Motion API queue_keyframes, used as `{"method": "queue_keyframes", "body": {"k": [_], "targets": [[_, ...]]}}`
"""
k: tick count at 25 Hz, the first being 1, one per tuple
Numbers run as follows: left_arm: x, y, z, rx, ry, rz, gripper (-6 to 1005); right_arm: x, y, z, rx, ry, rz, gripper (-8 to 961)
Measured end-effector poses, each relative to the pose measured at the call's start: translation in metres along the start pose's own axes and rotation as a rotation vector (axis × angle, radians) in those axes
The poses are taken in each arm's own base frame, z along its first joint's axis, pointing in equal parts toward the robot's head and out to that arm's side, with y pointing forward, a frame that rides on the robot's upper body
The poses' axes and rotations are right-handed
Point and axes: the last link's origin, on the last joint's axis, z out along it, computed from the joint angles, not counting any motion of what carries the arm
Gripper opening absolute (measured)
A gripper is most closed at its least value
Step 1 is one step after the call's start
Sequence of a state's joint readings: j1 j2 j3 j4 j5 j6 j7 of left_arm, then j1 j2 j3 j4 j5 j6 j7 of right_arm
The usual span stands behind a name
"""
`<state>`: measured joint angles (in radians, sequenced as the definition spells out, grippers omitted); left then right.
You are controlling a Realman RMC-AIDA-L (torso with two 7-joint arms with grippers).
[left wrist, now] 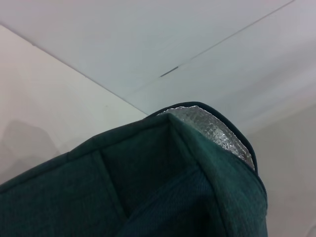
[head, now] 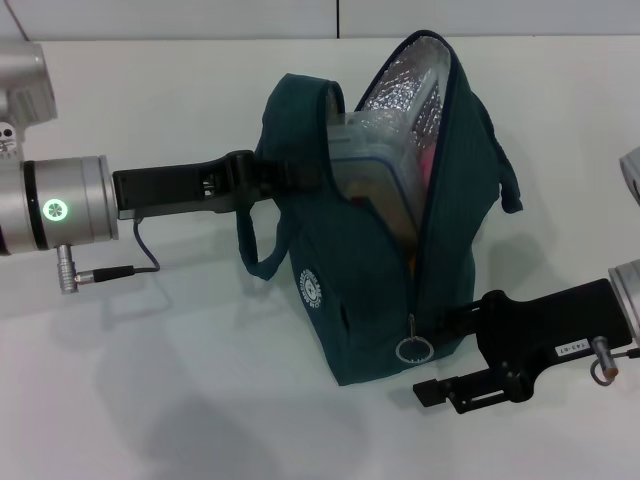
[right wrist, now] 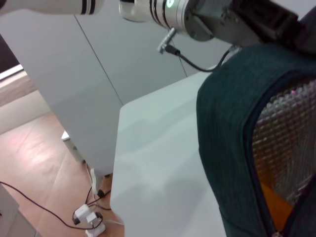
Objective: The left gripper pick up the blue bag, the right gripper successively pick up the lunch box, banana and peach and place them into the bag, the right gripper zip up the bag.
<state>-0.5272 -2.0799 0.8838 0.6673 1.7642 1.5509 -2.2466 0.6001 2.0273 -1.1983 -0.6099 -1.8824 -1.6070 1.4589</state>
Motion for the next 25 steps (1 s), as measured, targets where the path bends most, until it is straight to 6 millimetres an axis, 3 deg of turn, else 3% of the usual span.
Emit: {"method": "queue_keyframes", "body": {"k": [2,7,13,25], "targets": [[0.0002,-0.0001,-0.0003,0.0,0.002,0.001,35,0.0003,-0.0001,0.0009,0.0,0.005,-0.001,756],[0.0001,-0.0002,-0.0005,0.0,0.003,0.001,36,0.0003,-0.0005,0.0009,0.001,0.004,0.0,592],[0.0,-0.0004,-0.0008,0.001,0.004,0.001,36,-0.0012,-0.002,0.0009,0.013,-0.009,0.008,596],[0.0001,-0.0003,-0.0006,0.0,0.004,0.001,39,-0.003,-0.0042,0.004,0.009,-0.005,0.015,491]]}}
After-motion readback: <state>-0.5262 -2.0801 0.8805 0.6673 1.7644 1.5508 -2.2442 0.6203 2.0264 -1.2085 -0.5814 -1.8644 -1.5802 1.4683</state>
